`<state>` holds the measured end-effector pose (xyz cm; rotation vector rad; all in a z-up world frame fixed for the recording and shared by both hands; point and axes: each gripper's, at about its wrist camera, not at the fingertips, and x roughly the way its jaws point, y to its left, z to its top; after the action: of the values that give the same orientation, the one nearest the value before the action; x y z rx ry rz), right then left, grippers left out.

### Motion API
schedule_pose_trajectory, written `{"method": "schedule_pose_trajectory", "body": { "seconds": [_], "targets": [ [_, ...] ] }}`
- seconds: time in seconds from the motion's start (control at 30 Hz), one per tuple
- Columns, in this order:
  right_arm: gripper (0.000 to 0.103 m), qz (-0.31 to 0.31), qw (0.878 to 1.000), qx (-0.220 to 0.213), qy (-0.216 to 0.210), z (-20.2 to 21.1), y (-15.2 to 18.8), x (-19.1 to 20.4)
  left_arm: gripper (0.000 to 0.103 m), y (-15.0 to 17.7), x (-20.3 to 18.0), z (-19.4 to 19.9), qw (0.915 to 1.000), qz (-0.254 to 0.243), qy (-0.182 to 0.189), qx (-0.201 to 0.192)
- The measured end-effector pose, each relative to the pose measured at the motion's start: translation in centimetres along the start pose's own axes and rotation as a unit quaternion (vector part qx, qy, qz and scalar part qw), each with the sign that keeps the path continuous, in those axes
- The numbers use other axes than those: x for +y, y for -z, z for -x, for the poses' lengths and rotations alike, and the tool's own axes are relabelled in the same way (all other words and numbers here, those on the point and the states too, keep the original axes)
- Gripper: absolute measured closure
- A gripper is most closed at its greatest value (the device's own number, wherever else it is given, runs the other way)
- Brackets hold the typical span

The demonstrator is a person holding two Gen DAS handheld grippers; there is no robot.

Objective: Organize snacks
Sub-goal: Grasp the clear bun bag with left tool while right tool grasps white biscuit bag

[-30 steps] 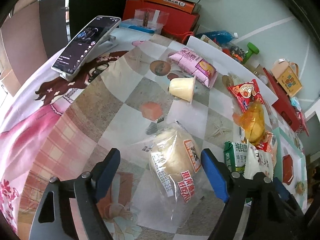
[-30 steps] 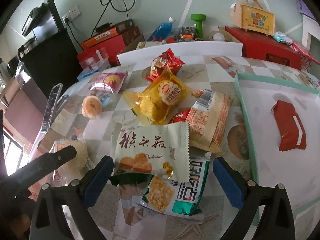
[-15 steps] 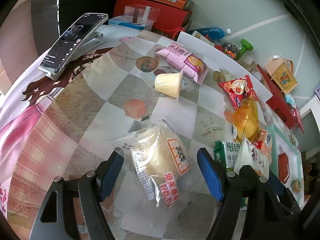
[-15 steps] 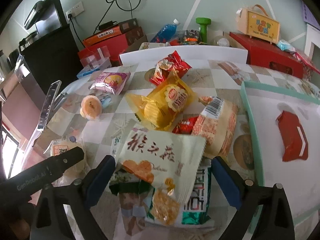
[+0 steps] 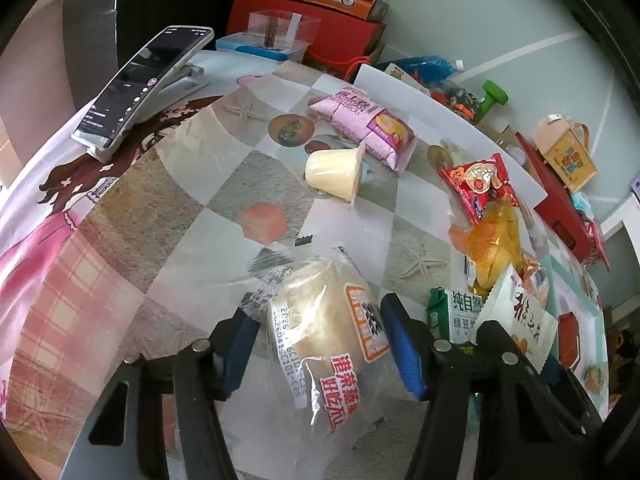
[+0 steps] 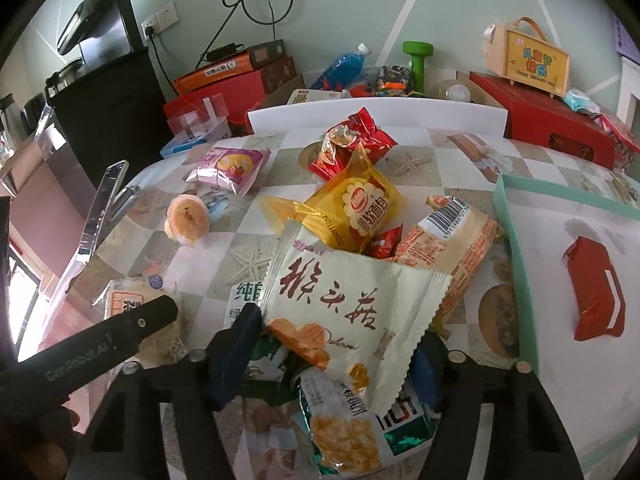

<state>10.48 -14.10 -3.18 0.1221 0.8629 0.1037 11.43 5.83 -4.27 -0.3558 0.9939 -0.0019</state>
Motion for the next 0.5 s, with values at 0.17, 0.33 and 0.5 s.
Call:
{"method": "schedule_pose_trajectory", "body": {
  "seconds": [0.17,0.33,0.5],
  "targets": [
    [0.045,0.002,1.0,-0.004,0.0,0.1,0.0,0.0,0.042,0.0,0.1,0.2,1.0,0.003,0.007,-0.003],
    [0.047,0.004,1.0,-0.005,-0.001,0.2,0.0,-0.1,0.042,-0.1,0.1,0.5,0.9999,0.006,0.012,-0.006],
    [0.049,0.005,1.0,-0.008,0.001,0.5,0.0,-0.1,0.042,-0.2,0.1,1.0,0.9998,0.008,0.016,-0.013]
  ]
}}
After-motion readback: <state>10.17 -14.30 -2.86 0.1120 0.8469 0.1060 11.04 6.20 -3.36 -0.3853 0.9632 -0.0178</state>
